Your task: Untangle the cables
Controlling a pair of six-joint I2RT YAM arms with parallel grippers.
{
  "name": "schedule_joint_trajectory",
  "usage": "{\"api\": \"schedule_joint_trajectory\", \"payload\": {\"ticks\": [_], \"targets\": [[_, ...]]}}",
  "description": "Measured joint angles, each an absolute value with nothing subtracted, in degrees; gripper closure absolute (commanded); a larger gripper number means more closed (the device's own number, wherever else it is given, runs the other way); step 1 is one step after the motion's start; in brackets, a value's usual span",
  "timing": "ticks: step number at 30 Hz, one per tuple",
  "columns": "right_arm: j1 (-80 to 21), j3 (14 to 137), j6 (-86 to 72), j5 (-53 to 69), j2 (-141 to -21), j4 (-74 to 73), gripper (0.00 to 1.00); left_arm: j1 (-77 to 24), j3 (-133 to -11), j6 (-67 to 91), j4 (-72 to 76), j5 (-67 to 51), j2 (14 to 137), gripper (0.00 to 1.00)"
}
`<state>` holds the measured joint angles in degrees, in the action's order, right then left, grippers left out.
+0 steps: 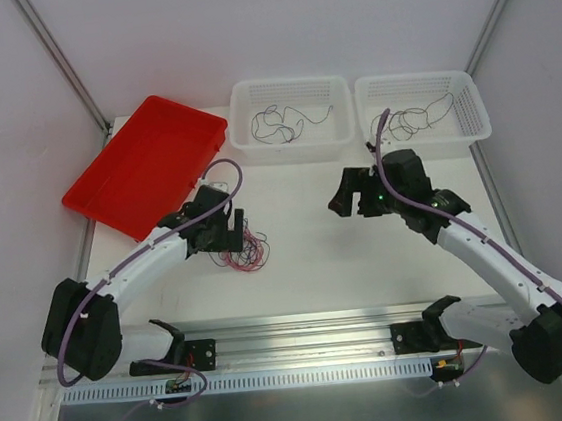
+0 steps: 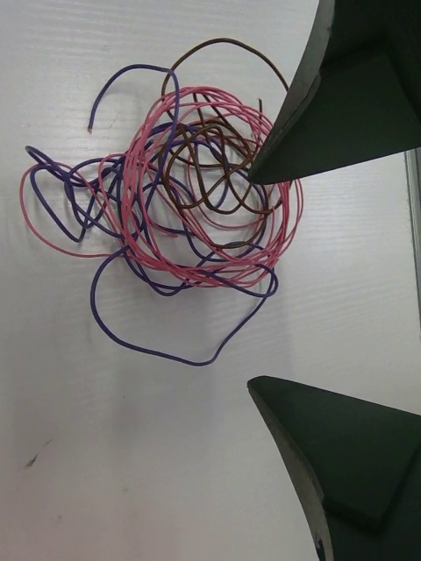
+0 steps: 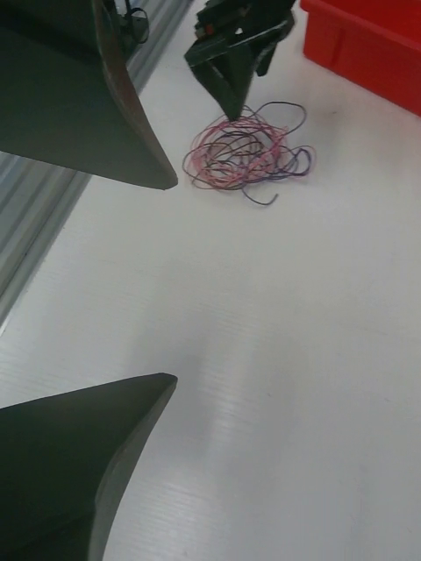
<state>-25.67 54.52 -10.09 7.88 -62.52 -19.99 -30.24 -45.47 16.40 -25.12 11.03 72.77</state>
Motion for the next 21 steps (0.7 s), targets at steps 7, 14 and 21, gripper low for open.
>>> {"api": "schedule_joint_trajectory", "payload": {"ticks": [7,14,21], "targets": [[-34.02,45.28,-15.27,8.16,-61.14,-17.08,0.1,-29.89,-49.01,23.55,-26.44,11.0,80.73,0.25],[-41.54,39.92,-21.61,8.36,-63.57,-8.4,0.11,-30.2,-49.67,27.53,-26.85,7.35,85.06,0.66],[-43.62,37.56,-26.09,8.64,-70.5,0.62,0.19,-36.6,-50.06,31.4,-26.5,3.03,85.06,0.93]]}}
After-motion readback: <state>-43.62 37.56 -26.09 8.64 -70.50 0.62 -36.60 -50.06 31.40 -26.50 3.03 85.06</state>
